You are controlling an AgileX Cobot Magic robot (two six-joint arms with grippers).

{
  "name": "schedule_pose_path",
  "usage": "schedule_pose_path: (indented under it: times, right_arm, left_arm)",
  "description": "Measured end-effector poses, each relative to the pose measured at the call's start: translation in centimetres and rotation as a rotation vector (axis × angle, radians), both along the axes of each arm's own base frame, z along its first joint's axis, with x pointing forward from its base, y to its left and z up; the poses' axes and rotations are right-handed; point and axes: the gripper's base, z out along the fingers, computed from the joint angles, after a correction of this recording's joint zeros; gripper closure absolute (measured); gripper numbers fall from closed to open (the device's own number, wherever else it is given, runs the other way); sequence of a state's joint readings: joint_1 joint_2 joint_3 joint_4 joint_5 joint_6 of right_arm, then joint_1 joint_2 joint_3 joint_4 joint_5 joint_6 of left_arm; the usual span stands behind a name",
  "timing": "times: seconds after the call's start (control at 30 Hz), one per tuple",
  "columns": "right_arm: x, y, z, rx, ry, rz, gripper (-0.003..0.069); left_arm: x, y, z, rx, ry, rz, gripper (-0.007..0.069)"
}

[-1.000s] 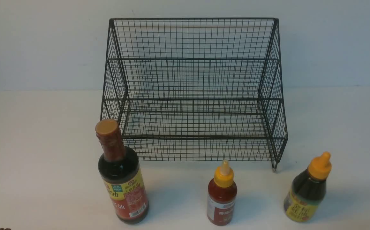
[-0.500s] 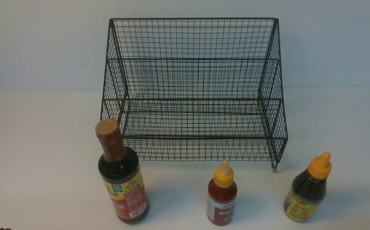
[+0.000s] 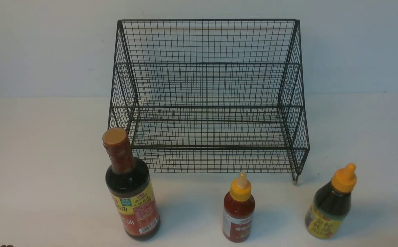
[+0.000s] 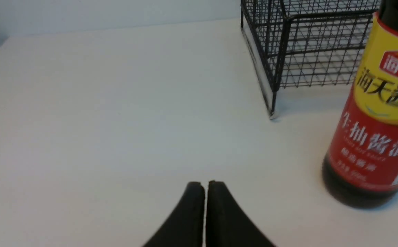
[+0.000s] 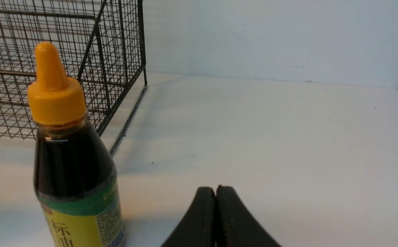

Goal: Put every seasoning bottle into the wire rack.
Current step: Use the left arm to grab the condiment bottle closest to it

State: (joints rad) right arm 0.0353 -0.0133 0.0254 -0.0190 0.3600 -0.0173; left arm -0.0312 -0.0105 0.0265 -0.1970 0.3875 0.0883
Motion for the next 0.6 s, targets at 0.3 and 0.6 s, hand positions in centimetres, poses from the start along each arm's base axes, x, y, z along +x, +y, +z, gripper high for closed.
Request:
schedule_pose_path:
  times: [0.3, 0.6]
  right_arm:
    - [0.0, 0.0, 0.0, 0.0, 0.0, 0.0, 0.0673]
    - [0.0, 0.0, 0.0, 0.0, 0.0, 0.0, 0.0673]
  left_arm:
    - [-0.2, -2.1, 1.3, -0.994, 0.091, 0.024, 0.0629]
    - [0.1, -1.7, 2.3, -1.151, 0.003, 0.039, 0.0629]
